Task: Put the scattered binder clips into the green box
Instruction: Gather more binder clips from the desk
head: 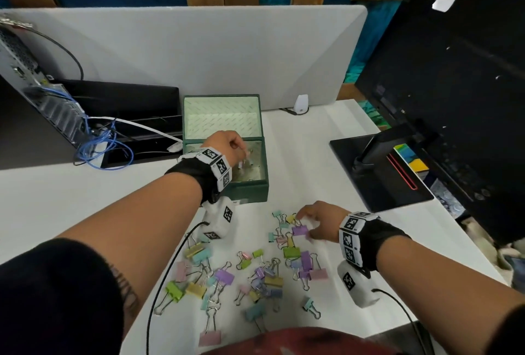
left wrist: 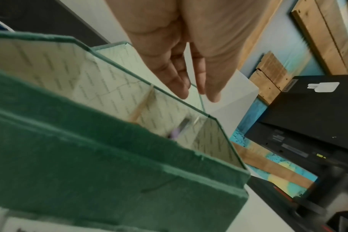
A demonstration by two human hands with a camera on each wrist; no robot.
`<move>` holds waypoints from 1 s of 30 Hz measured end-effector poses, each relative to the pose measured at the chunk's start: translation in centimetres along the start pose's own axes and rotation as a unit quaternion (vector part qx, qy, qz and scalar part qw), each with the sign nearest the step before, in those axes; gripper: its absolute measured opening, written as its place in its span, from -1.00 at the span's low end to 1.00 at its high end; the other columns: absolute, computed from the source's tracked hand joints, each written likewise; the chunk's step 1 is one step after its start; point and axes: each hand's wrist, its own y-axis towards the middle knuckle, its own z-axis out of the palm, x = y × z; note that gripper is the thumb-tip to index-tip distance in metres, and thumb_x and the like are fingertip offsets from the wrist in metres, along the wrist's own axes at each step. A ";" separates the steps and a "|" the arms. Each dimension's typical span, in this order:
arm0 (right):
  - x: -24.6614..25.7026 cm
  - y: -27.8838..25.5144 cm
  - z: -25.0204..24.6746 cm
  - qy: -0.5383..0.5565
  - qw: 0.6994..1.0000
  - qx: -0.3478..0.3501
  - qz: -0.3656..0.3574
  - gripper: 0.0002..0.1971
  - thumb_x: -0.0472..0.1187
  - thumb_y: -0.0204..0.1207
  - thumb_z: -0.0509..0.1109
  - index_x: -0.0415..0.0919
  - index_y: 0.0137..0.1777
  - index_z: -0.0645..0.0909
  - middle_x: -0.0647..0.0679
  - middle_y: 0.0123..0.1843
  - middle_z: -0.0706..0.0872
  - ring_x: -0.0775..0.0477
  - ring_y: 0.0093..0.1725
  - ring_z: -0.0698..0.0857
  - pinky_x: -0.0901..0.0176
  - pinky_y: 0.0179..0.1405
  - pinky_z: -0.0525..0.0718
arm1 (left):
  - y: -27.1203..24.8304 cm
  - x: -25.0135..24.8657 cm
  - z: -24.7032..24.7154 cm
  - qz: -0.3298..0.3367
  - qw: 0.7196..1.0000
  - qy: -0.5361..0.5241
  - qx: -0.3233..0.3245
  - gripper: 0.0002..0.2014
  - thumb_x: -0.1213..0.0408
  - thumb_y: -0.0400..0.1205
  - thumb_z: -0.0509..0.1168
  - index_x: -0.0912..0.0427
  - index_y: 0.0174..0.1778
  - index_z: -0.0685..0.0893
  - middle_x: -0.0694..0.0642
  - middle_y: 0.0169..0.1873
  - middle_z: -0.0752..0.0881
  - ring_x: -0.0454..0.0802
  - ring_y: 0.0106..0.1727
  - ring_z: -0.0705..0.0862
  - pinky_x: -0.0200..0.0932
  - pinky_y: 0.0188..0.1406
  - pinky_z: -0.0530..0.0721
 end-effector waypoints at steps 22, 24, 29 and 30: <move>3.1 2.3 0.7 -0.072 0.997 0.000 -0.021 -0.48 -0.03 0.46 0.40 -0.09 0.41 0.43 -0.16 0.32 0.57 -0.20 0.26 0.61 0.07 0.17 0.57 | -7.3 2.4 10.2 0.104 0.923 0.270 0.256 -0.29 0.06 0.39 0.50 0.10 0.39 0.33 0.18 0.26 0.46 0.20 0.29 0.50 0.04 0.19 0.54; 3.2 2.3 0.7 -0.052 0.998 -0.010 -0.022 -0.53 -0.06 0.47 0.37 -0.11 0.37 0.45 -0.17 0.27 0.62 -0.20 0.22 0.63 0.09 0.09 0.57 | -7.5 2.2 10.7 0.102 0.927 0.257 0.251 -0.32 0.11 0.42 0.48 0.10 0.40 0.32 0.20 0.25 0.44 0.22 0.29 0.48 0.04 0.19 0.53; 3.6 2.3 0.5 -0.060 0.997 0.001 -0.052 -0.53 -0.21 0.50 0.31 -0.06 0.43 0.41 -0.20 0.27 0.55 -0.26 0.22 0.64 0.04 0.16 0.59 | -7.6 2.0 10.7 0.132 0.924 0.239 0.267 -0.54 0.33 0.53 0.33 0.01 0.36 0.50 0.22 0.29 0.49 0.24 0.32 0.50 -0.02 0.29 0.48; 3.6 2.3 0.5 -0.068 0.996 0.012 -0.055 -0.48 -0.23 0.48 0.33 -0.03 0.46 0.39 -0.20 0.27 0.53 -0.28 0.24 0.62 0.06 0.13 0.57 | -7.5 2.1 10.7 0.131 0.927 0.230 0.266 -0.58 0.35 0.53 0.32 0.02 0.32 0.54 0.22 0.27 0.51 0.23 0.31 0.51 -0.06 0.29 0.48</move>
